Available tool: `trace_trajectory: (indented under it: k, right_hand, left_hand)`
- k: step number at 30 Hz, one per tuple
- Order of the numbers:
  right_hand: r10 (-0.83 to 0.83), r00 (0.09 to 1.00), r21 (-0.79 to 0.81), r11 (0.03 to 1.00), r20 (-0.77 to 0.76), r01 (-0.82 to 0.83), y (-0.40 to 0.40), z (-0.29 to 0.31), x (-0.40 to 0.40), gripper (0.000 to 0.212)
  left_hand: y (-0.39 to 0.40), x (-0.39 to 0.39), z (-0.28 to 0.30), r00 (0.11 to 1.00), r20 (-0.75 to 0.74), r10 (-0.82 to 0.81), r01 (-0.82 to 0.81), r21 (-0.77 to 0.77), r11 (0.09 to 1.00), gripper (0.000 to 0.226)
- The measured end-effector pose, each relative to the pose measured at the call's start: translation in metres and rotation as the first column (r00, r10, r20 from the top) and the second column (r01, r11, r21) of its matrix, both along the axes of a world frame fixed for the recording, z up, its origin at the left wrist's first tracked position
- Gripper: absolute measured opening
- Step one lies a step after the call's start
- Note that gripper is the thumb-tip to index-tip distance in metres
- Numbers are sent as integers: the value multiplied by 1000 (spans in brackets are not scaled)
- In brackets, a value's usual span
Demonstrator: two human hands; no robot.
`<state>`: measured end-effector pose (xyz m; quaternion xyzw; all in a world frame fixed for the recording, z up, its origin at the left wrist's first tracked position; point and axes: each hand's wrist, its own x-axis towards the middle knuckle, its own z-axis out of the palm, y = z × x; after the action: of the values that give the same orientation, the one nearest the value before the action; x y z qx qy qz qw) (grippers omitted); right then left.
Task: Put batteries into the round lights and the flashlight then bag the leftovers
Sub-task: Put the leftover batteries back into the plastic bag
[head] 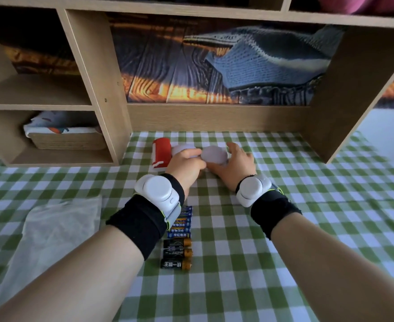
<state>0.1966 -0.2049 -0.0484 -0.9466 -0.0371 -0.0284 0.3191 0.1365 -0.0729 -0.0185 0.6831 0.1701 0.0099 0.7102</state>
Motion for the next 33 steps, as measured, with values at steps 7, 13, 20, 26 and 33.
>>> trace_trajectory:
  k: [7, 13, 20, 26, 33]
  right_hand:
    - [80, 991, 223, 969, 110, -103, 14, 18, -71, 49]
    - [269, 961, 309, 911, 62, -274, 46, 36, -153, 30]
    - [396, 917, 365, 862, -53, -352, 94, 43, -212, 31]
    - [430, 900, 321, 863, -63, -390, 127, 40, -226, 34]
    - [403, 899, 413, 858, -171, -306, 155, 23, -225, 42]
  left_hand:
    - [33, -54, 18, 996, 79, -41, 40, 24, 999, 23]
    - [65, -135, 21, 993, 114, -36, 32, 35, 999, 25]
    - [121, -209, 25, 985, 119, 122, -133, 82, 988, 26]
    - [155, -241, 23, 975, 107, 195, -217, 254, 943, 32]
    - [173, -250, 14, 963, -42, 267, -216, 472, 855, 57]
